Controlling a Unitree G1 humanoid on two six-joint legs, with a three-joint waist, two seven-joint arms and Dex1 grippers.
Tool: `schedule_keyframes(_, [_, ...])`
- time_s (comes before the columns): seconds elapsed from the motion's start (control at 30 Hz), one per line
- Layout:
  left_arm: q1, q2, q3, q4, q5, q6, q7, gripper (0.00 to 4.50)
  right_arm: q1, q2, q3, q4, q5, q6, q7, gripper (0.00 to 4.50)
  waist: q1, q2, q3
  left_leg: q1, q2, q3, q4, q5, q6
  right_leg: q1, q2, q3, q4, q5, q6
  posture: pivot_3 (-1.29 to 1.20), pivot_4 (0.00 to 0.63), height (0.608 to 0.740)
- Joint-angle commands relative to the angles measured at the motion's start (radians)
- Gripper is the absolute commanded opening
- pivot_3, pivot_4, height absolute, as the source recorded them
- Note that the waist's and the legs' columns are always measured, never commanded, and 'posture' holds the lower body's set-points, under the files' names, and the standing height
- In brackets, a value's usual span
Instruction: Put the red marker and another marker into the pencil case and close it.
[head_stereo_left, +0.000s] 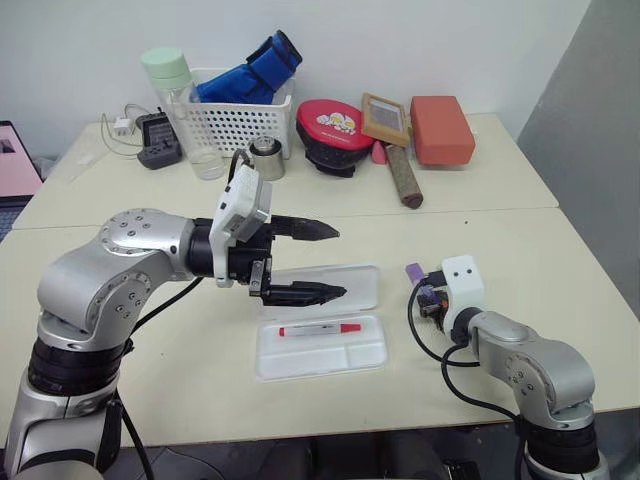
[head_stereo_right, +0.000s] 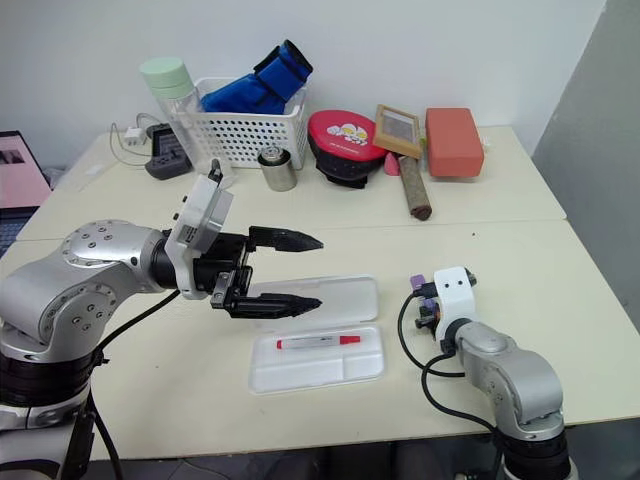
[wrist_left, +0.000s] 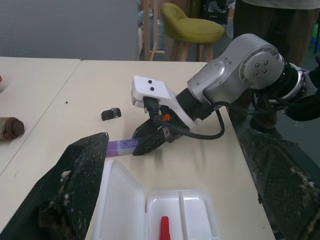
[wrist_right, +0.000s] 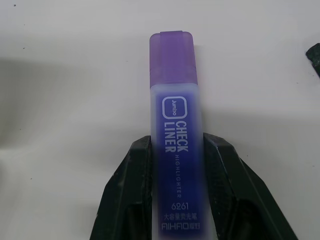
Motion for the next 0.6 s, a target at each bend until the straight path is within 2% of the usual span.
schedule_keyframes(0.03, [0.03, 0.034, 0.043, -0.027, -0.005, -0.02, 0.002, 4.5, -0.019, -0.06, -0.034, 0.013, 0.006, -0.021, 0.07, 1.06, -0.001, 0.0, 0.0, 0.0, 0.0, 0.0, 0.0, 0.0, 0.0, 0.0, 0.0, 0.0, 0.0, 0.0, 0.0, 0.0, 0.15, 0.74])
schedule_keyframes(0.17, [0.101, 0.096, 0.121, -0.047, -0.032, -0.006, -0.001, 4.5, -0.104, -0.333, -0.084, -0.023, 0.064, -0.127, 0.323, 1.06, 0.0, 0.004, 0.003, -0.002, -0.001, 0.002, 0.0, 0.0, 0.001, -0.002, 0.0, 0.001, 0.0, 0.0, 0.0, 0.0, 0.15, 0.74])
schedule_keyframes(0.23, [0.133, 0.123, 0.16, -0.066, -0.06, 0.005, -0.008, 4.5, -0.093, -0.464, -0.097, -0.017, 0.114, -0.136, 0.461, 1.06, 0.0, 0.005, 0.004, -0.002, -0.001, 0.002, 0.0, 0.0, 0.001, -0.001, 0.0, 0.001, -0.001, 0.0, 0.0, 0.0, 0.15, 0.74])
schedule_keyframes(0.3, [0.174, 0.159, 0.201, -0.079, -0.08, 0.008, -0.025, 4.5, -0.058, -0.606, -0.076, -0.027, 0.112, -0.266, 0.615, 1.06, 0.001, 0.004, 0.003, -0.002, 0.001, 0.001, -0.001, 0.0, 0.002, 0.0, 0.0, -0.001, -0.003, 0.0, 0.0, 0.0, 0.15, 0.74])
schedule_keyframes(0.47, [0.292, 0.269, 0.286, -0.091, -0.074, -0.001, -0.102, 4.5, 0.009, -0.755, -0.067, -0.06, 0.177, -0.419, 0.887, 1.06, -0.001, 0.005, 0.004, -0.002, 0.003, 0.002, -0.001, -0.001, 0.002, -0.001, 0.0, -0.002, -0.002, -0.001, -0.001, 0.0, 0.15, 0.74])
schedule_keyframes(0.53, [0.334, 0.301, 0.319, -0.094, -0.083, -0.003, -0.129, 4.5, 0.024, -0.763, -0.07, -0.07, 0.205, -0.473, 0.955, 1.06, -0.003, 0.005, 0.004, -0.002, 0.003, 0.003, -0.001, -0.001, 0.002, -0.001, 0.001, -0.001, -0.003, -0.001, -0.001, 0.0, 0.15, 0.74])
schedule_keyframes(0.6, [0.362, 0.325, 0.345, -0.1, -0.106, -0.001, -0.15, 4.5, -0.005, -0.744, -0.022, -0.077, 0.213, -0.507, 0.987, 1.06, 0.001, 0.005, 0.004, -0.002, 0.004, 0.003, -0.001, -0.001, 0.002, 0.0, 0.001, -0.002, -0.003, -0.001, -0.002, 0.0, 0.15, 0.74])
